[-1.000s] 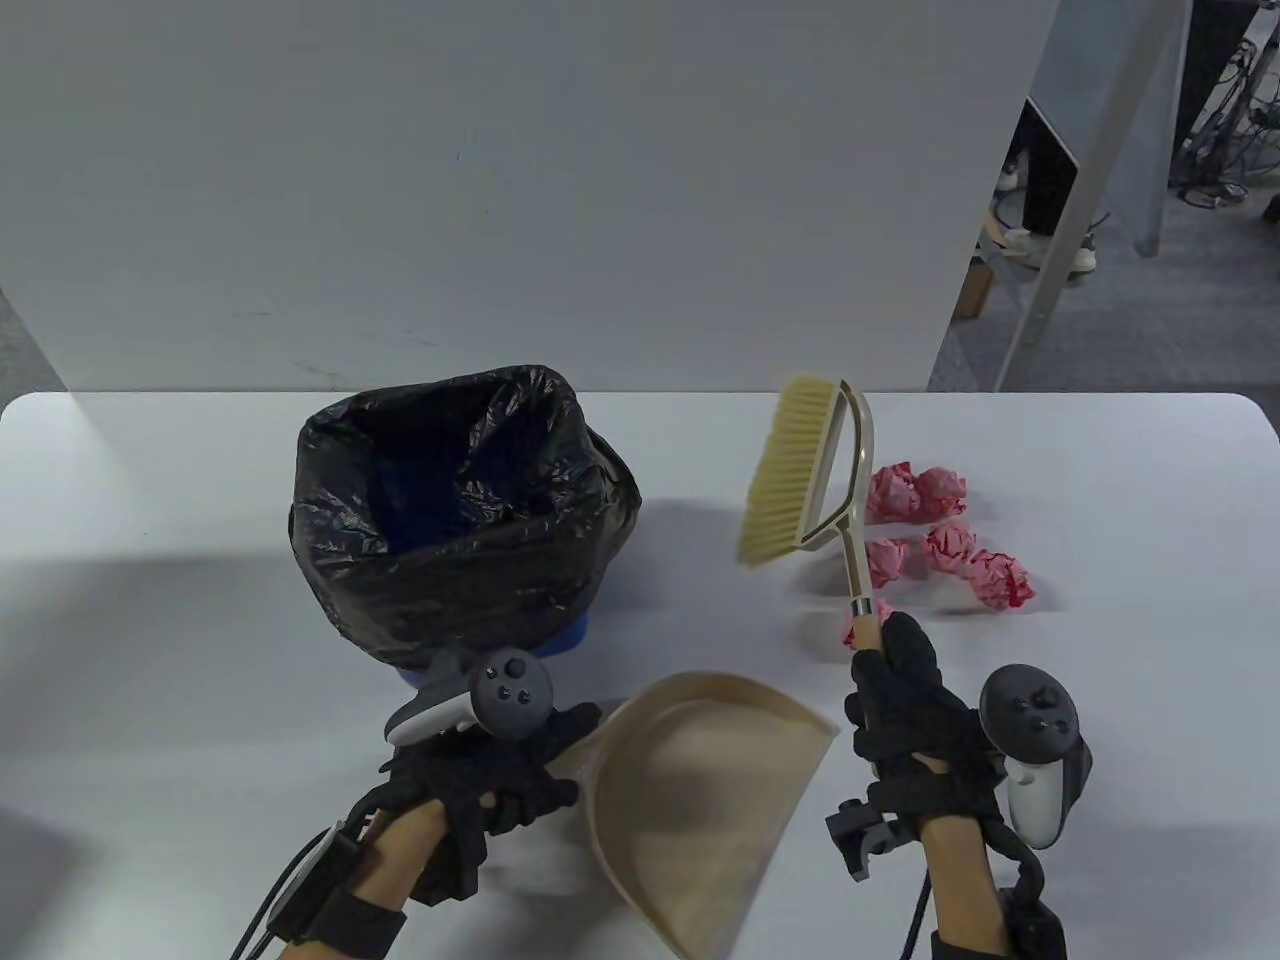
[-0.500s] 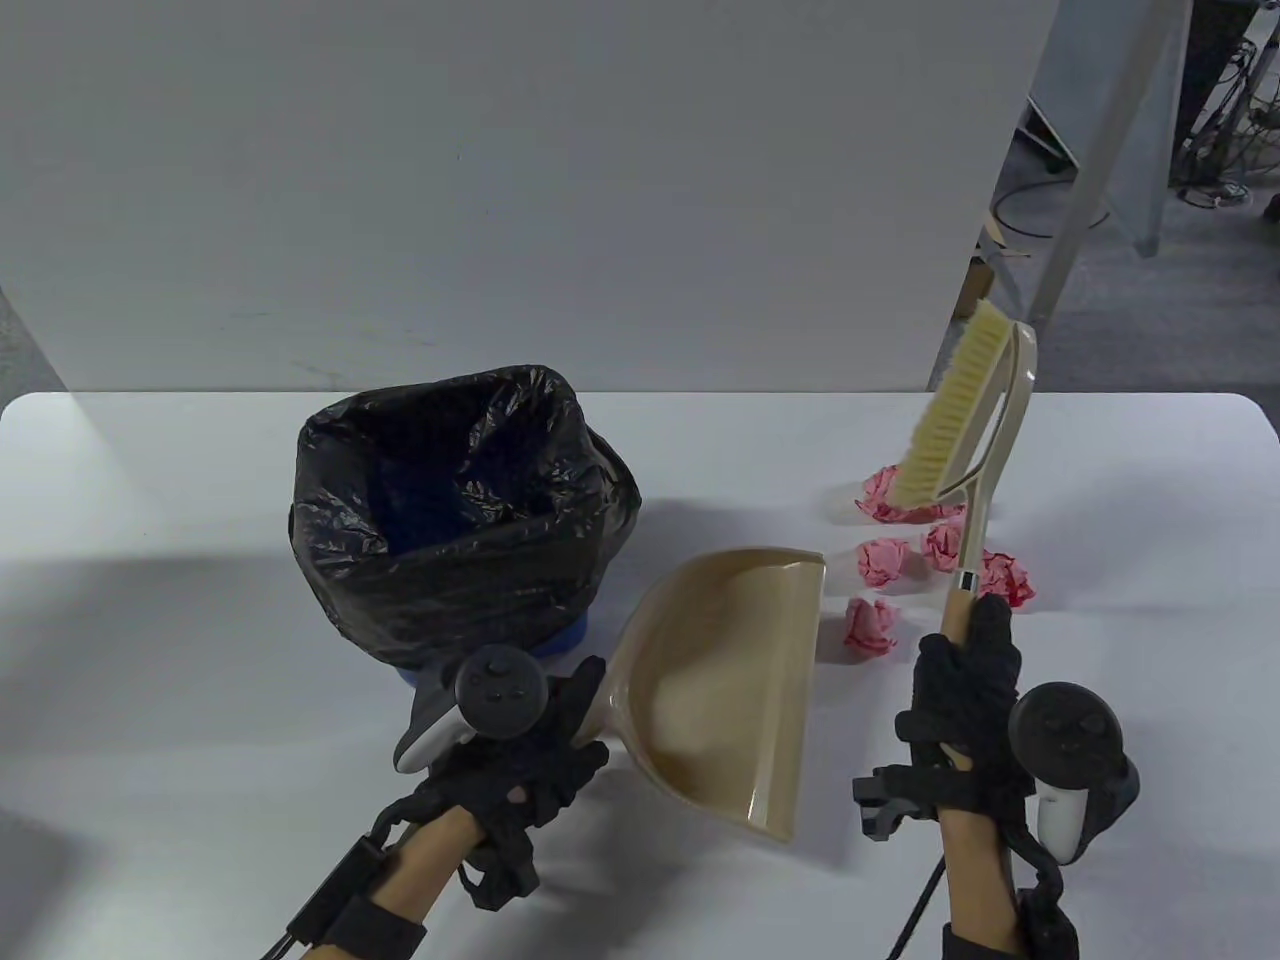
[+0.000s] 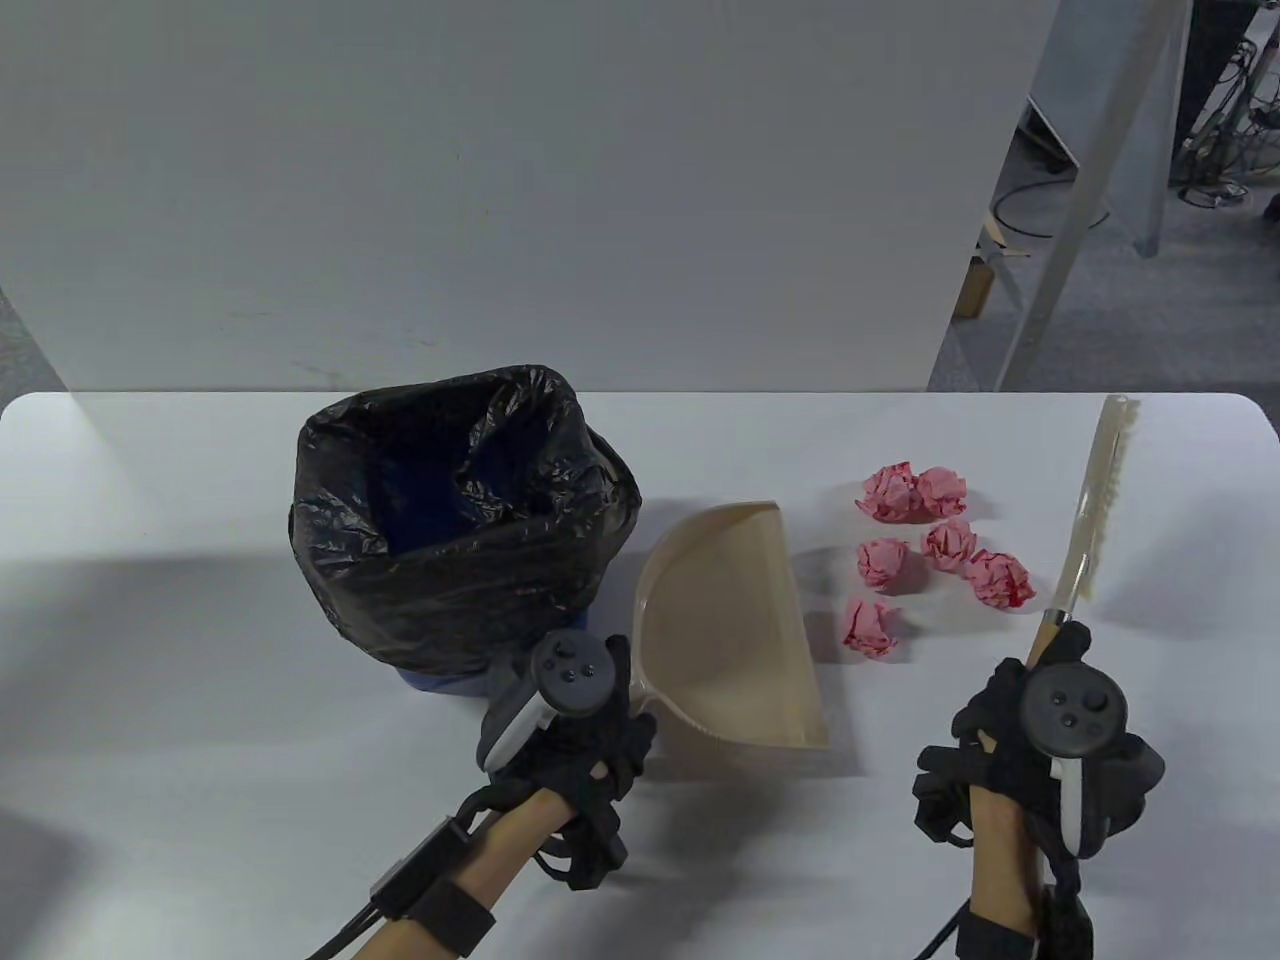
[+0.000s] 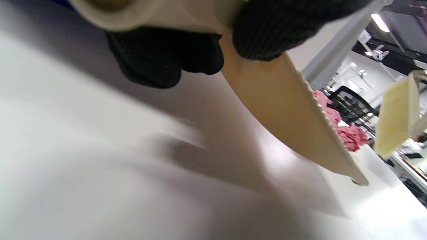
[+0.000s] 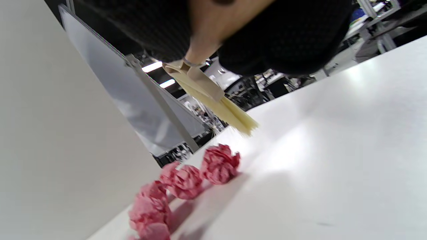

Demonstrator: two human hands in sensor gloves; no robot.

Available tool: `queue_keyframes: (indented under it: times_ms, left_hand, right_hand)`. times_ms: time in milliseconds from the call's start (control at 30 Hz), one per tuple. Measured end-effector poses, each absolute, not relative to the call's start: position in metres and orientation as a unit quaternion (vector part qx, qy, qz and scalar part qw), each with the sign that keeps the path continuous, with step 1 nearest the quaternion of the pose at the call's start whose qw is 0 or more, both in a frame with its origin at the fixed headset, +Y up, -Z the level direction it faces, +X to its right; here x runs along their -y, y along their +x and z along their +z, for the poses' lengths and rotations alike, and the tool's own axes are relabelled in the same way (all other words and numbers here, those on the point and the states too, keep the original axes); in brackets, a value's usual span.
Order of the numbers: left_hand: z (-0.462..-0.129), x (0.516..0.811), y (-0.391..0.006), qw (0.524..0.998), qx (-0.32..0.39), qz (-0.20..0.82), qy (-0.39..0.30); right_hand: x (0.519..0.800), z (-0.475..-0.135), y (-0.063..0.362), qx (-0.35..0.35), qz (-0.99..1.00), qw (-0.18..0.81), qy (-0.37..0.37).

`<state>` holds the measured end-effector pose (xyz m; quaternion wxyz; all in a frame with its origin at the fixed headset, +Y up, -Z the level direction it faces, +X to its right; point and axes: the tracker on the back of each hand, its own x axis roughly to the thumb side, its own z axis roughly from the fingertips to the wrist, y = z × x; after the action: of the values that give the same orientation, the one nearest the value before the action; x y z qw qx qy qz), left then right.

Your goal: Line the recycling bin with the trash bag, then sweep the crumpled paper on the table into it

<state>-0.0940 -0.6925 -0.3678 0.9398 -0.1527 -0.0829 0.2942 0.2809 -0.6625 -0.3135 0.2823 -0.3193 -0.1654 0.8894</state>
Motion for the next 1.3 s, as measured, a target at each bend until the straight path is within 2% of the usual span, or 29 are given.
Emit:
queue_keyframes:
  times_ms: [200, 400, 467, 633, 733, 1300]
  left_hand:
    - [-0.381, 0.699, -0.060, 0.934, 0.069, 0.281, -0.210]
    - [-0.393, 0.710, -0.042, 0.924, 0.061, 0.299, -0.232]
    - [-0.395, 0.719, -0.038, 0.921, 0.063, 0.302, -0.238]
    - [-0.396, 0.723, -0.041, 0.933, 0.055, 0.286, -0.212]
    - [-0.396, 0.724, -0.043, 0.926, 0.047, 0.304, -0.220]
    - [-0.399, 0.723, -0.043, 0.929, 0.037, 0.298, -0.218]
  right_hand:
    - [0.668, -0.315, 0.277, 0.113, 0.892, 0.297, -0.322]
    - [0.663, -0.316, 0.266, 0.081, 0.912, 0.263, -0.304]
    - [0.660, -0.316, 0.259, 0.068, 0.928, 0.219, -0.293]
    - [0.655, -0.314, 0.244, 0.034, 0.942, 0.201, -0.267]
    - [0.651, -0.312, 0.233, 0.020, 0.951, 0.184, -0.248]
    - [0.640, -0.297, 0.183, -0.004, 0.973, 0.169, -0.154]
